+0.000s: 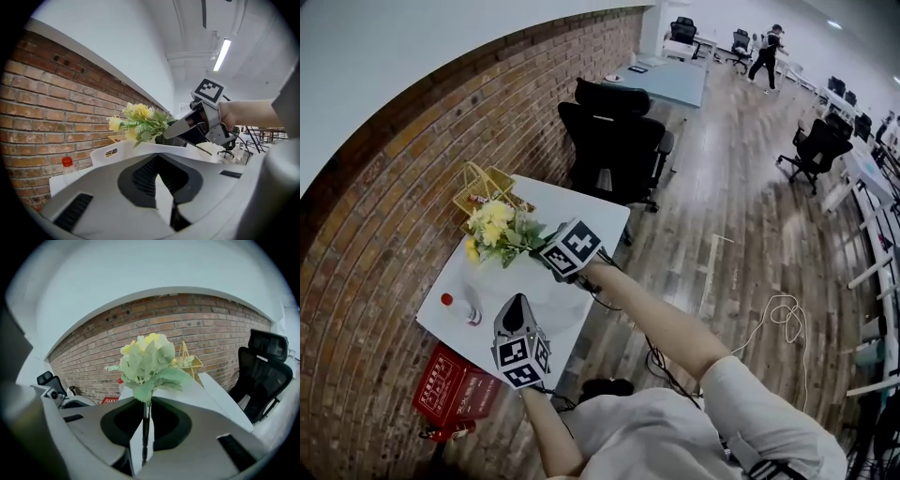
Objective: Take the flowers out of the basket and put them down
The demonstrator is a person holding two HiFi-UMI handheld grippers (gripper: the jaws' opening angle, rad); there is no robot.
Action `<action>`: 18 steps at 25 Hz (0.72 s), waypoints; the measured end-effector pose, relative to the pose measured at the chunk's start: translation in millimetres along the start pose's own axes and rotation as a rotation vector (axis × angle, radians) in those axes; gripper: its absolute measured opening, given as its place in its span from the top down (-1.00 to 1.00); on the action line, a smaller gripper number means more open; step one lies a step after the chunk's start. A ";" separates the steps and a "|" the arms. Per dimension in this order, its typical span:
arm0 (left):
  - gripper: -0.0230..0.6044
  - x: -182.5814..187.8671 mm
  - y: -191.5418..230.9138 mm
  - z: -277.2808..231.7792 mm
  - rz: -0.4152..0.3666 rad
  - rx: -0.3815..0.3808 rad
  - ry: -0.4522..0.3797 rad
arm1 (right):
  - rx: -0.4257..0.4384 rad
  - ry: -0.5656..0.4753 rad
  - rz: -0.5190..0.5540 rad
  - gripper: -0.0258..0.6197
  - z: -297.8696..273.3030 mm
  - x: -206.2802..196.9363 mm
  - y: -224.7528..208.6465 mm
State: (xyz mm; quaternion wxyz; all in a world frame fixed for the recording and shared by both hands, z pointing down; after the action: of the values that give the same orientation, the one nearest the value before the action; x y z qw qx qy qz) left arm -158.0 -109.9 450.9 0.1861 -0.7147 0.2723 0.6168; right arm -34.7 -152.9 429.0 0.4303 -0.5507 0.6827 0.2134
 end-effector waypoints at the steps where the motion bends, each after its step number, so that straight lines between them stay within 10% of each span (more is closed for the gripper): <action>1: 0.85 0.0 -4.7 5.9 -0.006 -0.011 -0.002 | -0.005 -0.020 0.002 0.71 8.5 3.4 6.2; 18: 0.85 -32.2 14.6 110.6 -0.039 -0.001 0.102 | 0.085 -0.145 -0.014 0.71 60.0 14.6 125.8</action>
State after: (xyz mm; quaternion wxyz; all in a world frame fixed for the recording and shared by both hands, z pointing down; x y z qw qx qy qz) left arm -256.2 -49.7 464.9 0.1836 -0.7505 0.2670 0.5760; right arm -131.6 -77.2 361.7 0.5033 -0.5198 0.6542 0.2204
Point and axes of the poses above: the fingertips, and each gripper's own axes: z backward along the fingers, y to its left, x out of its top, the point moved 3 cm from there along z, backward along the fingers, and after that the axes turned 3 degrees about -y, right-handed, at the moved point
